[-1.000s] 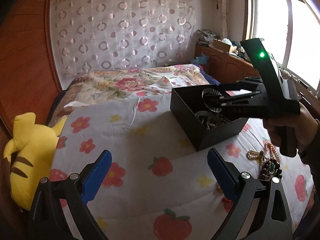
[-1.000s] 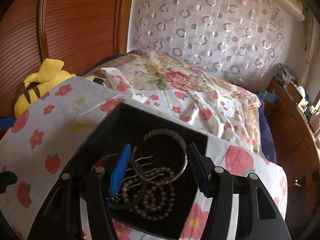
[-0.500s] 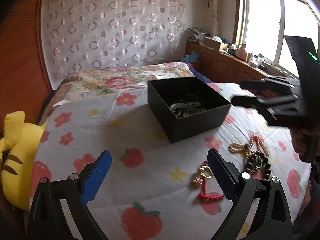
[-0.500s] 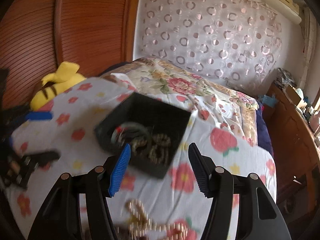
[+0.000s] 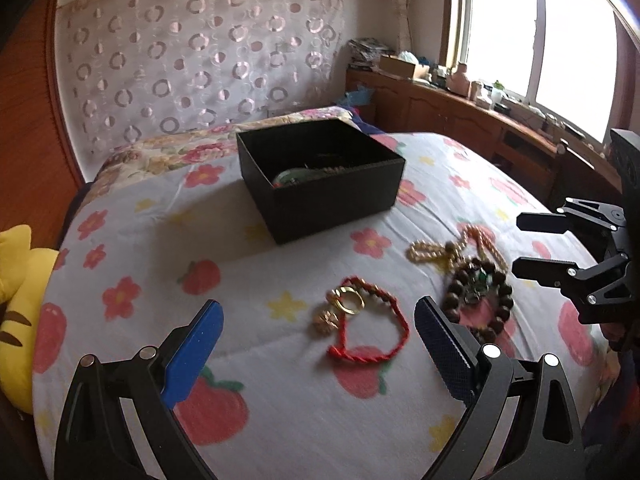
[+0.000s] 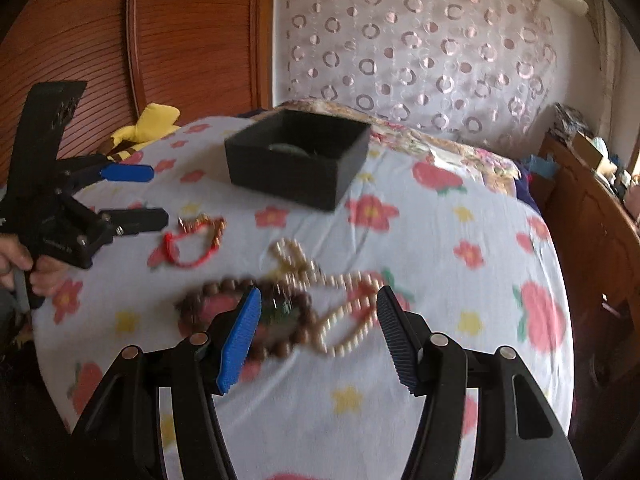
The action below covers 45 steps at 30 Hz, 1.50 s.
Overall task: Organize jewelry
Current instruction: 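Move the left tool toward the red string bracelet while the right tool withdraws, then lift the red string bracelet with the left tool while the right tool moves to the wooden bead bracelet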
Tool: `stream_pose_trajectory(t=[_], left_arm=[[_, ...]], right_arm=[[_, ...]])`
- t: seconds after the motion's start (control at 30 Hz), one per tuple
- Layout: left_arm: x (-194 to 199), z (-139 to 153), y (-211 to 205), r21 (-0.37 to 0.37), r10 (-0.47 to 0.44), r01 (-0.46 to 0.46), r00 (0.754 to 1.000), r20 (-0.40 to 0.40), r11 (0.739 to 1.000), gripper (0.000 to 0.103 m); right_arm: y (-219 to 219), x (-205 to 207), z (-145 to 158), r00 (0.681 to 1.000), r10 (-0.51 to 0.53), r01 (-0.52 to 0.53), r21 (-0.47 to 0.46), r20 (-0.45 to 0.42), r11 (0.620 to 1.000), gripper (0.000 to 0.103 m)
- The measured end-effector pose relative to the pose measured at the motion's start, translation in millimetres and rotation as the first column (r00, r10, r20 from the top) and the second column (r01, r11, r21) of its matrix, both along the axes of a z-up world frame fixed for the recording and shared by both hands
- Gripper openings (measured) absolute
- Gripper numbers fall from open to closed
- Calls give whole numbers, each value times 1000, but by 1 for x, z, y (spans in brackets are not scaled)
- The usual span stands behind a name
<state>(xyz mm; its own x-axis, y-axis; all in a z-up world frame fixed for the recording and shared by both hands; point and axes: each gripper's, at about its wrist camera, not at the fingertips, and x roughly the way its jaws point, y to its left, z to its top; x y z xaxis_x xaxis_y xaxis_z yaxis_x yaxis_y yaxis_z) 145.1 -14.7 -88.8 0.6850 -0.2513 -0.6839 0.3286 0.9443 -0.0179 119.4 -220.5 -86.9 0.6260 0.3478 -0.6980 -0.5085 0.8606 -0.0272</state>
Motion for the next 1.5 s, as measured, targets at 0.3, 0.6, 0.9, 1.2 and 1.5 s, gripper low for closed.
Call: stream_pose_trajectory(t=[0.3, 0.6, 0.9, 1.2, 1.5], left_arm=[[-6, -5, 0, -15, -8, 8, 999, -33, 1000, 86], [9, -12, -8, 2, -39, 39, 992, -118, 999, 41], [17, -16, -14, 25, -31, 35, 990, -139, 999, 39], [-2, -20, -12, 38, -30, 36, 991, -130, 999, 37], [-10, -20, -25, 51, -65, 71, 991, -120, 996, 7]], right_arm=[[-16, -4, -12, 999, -28, 29, 48, -20, 998, 63], [-22, -2, -12, 998, -42, 45, 96, -36, 994, 63], [-24, -3, -11, 998, -54, 57, 103, -26, 993, 63], [-25, -4, -10, 998, -59, 61, 102, -22, 993, 63], [-24, -3, -10, 998, -58, 59, 96, -19, 994, 63]])
